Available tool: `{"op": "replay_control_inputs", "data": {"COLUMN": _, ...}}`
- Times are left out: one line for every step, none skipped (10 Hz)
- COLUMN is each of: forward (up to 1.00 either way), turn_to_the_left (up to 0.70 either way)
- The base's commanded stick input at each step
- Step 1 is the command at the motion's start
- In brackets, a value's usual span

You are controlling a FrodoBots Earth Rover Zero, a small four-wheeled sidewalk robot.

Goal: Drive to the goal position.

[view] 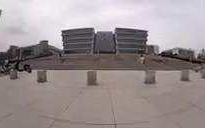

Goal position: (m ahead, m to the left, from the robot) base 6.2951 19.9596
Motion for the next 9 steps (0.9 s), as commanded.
{"op": "replay_control_inputs", "data": {"forward": 0.7, "turn_to_the_left": 0.01}}
{"op": "replay_control_inputs", "data": {"forward": 0.7, "turn_to_the_left": 0.01}}
{"op": "replay_control_inputs", "data": {"forward": 0.7, "turn_to_the_left": 0.01}}
{"op": "replay_control_inputs", "data": {"forward": 0.7, "turn_to_the_left": 0.01}}
{"op": "replay_control_inputs", "data": {"forward": 0.7, "turn_to_the_left": 0.0}}
{"op": "replay_control_inputs", "data": {"forward": 0.69, "turn_to_the_left": -0.07}}
{"op": "replay_control_inputs", "data": {"forward": 0.69, "turn_to_the_left": -0.09}}
{"op": "replay_control_inputs", "data": {"forward": 0.69, "turn_to_the_left": -0.11}}
{"op": "replay_control_inputs", "data": {"forward": 0.69, "turn_to_the_left": -0.11}}
